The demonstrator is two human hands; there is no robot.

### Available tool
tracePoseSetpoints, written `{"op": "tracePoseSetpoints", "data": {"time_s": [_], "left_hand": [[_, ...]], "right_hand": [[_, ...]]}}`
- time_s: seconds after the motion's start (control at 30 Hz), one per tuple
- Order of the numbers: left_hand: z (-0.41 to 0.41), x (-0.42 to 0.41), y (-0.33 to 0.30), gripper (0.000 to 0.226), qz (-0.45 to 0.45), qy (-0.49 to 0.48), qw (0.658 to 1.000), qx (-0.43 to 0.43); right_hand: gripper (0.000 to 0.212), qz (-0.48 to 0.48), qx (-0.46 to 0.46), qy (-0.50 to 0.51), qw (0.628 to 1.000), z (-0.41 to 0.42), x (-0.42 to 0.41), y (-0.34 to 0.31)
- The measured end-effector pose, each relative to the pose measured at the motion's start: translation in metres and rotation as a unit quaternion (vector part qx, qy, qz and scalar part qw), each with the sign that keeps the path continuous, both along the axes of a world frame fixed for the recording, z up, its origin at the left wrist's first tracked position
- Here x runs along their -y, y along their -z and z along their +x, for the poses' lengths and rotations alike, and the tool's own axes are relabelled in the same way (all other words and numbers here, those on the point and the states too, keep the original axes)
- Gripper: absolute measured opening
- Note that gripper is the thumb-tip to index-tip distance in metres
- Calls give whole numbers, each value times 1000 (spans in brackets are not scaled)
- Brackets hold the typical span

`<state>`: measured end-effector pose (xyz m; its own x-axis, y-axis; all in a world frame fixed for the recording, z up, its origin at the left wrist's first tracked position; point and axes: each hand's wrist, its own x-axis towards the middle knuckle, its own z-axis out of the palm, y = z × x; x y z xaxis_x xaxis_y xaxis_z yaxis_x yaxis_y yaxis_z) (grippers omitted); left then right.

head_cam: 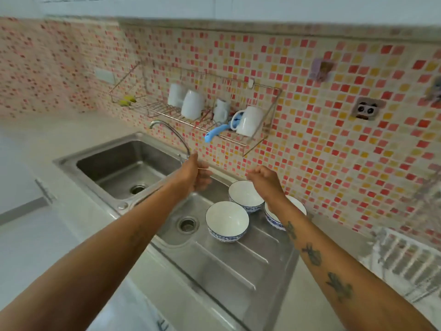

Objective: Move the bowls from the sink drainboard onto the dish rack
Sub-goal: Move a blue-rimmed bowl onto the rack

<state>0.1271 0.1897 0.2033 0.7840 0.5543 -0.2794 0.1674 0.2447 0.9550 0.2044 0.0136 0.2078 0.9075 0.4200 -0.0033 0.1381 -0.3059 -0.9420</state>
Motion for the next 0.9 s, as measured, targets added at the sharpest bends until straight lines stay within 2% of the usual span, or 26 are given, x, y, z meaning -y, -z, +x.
{"op": "tracePoseSetpoints", "data": {"time_s": [0.13, 0.23, 0.33, 0.47, 0.57, 0.9], "left_hand": [[3, -35, 71, 54, -7, -23, 995, -93], [10, -39, 118, 46, -24, 37, 986, -160], [19, -36, 155, 40, -53, 83, 971, -220], [34, -23, 170, 28, -111, 98, 963, -226], [45, -16, 170, 31, -74, 100, 966, -226], [51, -21, 183, 54, -28, 132, 962, -235]], "right_hand": [[42, -127, -51, -2, 991, 23, -29, 72], [56, -141, -103, 48, 983, 36, -33, 116], [50, -130, -118, 63, 982, 49, -38, 153], [50, -124, -225, 62, 965, 44, -39, 175], [43, -119, -290, 77, 946, 40, -43, 177], [51, -118, -250, 112, 954, 43, -49, 198]]}}
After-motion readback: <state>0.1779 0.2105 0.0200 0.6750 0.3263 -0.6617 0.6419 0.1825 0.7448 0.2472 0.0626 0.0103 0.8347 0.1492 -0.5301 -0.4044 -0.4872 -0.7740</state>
